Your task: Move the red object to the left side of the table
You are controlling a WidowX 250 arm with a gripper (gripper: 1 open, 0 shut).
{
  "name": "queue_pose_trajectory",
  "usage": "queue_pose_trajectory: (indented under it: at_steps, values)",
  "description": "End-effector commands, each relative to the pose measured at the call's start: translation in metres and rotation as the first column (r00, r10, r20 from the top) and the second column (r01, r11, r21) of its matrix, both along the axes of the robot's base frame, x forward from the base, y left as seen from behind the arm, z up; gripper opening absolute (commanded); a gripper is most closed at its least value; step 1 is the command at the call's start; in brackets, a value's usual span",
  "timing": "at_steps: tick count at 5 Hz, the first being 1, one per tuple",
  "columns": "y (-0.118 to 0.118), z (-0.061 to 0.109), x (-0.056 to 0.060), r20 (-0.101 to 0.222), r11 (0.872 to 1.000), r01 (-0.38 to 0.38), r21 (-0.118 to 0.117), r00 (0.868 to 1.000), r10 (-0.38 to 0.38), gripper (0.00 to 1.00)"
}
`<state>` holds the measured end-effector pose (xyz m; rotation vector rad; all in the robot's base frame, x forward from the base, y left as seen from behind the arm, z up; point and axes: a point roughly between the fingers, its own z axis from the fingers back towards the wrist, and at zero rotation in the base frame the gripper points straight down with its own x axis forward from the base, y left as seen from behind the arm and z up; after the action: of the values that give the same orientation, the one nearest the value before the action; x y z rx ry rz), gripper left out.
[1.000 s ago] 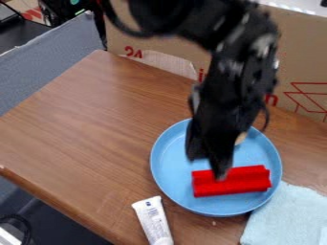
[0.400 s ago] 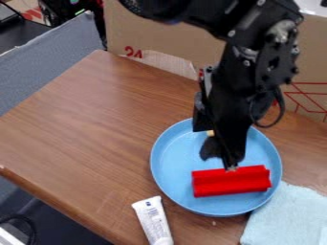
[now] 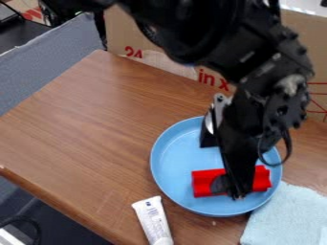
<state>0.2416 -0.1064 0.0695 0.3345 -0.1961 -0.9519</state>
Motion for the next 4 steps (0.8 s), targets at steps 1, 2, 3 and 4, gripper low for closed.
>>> queue_pose_trajectory:
  at_steps: [1, 2, 3, 4]
  values:
    - [0.009, 0.023, 0.014, 0.034, 1.000, 0.001, -0.031, 0.999, 0.000, 1.00]
    - [0.015, 0.035, 0.018, 0.039, 1.000, 0.008, -0.029, 0.999, -0.007, 1.00]
    - [0.014, 0.035, 0.017, 0.036, 0.999, 0.007, -0.031, 0.999, -0.006, 1.00]
    - [0.012, 0.027, 0.018, 0.027, 0.999, 0.011, -0.036, 1.000, -0.010, 1.00]
